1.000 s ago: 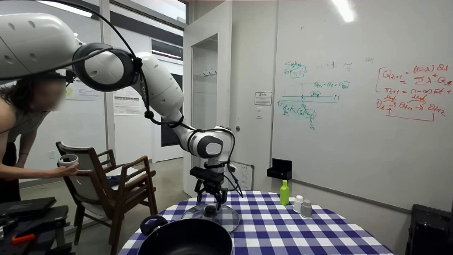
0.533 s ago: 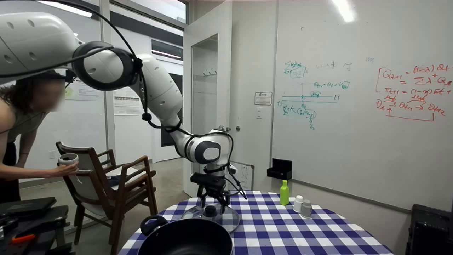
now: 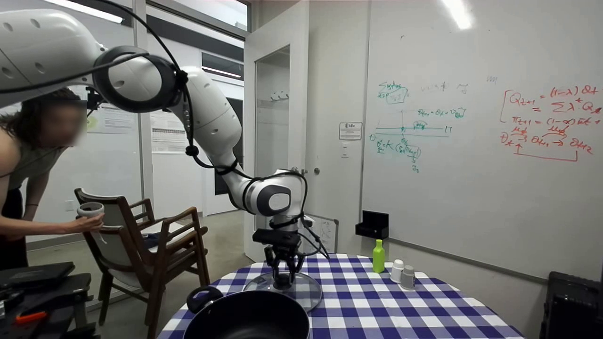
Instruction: Put the lid on the pot
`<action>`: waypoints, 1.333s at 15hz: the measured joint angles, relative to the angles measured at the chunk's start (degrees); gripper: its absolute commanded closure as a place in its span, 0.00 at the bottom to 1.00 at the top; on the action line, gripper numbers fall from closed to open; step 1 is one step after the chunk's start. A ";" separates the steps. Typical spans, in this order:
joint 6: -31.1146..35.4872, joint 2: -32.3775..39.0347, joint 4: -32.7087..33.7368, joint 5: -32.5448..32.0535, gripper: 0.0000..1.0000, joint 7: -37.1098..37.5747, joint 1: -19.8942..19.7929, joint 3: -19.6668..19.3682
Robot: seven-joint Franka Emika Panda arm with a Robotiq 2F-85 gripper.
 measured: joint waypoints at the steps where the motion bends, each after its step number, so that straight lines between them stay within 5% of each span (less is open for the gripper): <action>1: 0.12 -0.11 -0.35 -0.40 0.74 0.00 0.00 -0.12; 20: 0.35 -9.79 -5.08 -1.75 0.74 0.00 1.30 1.64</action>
